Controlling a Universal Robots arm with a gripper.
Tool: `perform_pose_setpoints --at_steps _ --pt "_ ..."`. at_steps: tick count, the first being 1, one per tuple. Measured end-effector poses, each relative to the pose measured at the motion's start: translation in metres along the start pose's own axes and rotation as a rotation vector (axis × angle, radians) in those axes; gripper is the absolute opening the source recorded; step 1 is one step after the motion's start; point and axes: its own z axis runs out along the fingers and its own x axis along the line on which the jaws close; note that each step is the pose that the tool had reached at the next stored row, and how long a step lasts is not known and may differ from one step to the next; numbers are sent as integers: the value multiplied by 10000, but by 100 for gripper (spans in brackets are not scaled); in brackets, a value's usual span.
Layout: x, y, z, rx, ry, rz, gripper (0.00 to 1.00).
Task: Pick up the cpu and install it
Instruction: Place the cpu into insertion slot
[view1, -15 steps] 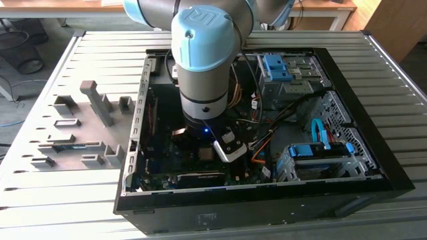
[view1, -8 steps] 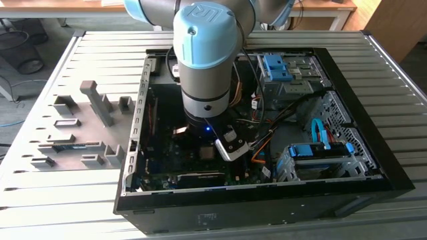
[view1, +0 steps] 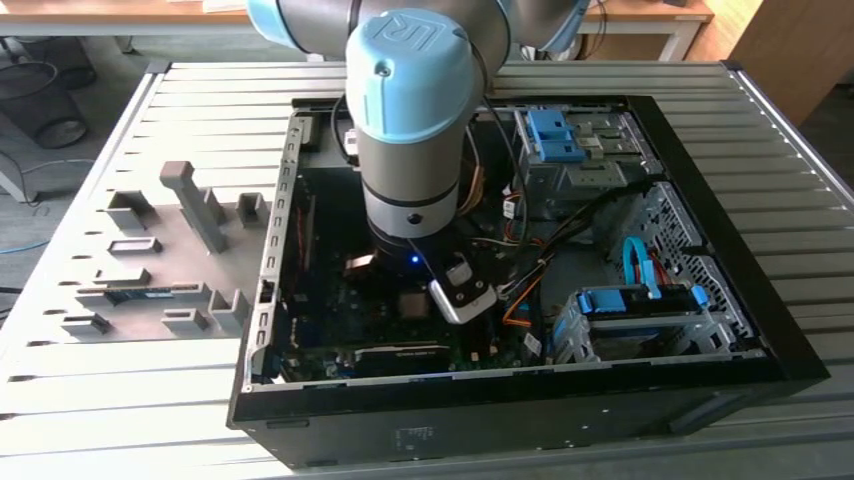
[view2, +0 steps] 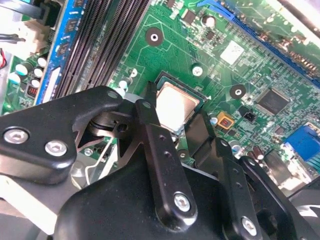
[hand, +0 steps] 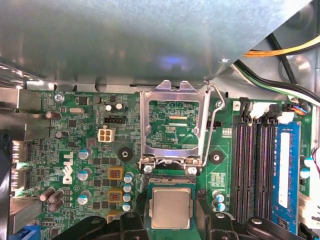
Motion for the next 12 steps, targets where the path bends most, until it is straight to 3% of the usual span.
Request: perform_pose_setpoints --at_steps 12 --pt "11 1 18 0 2 -125 47"
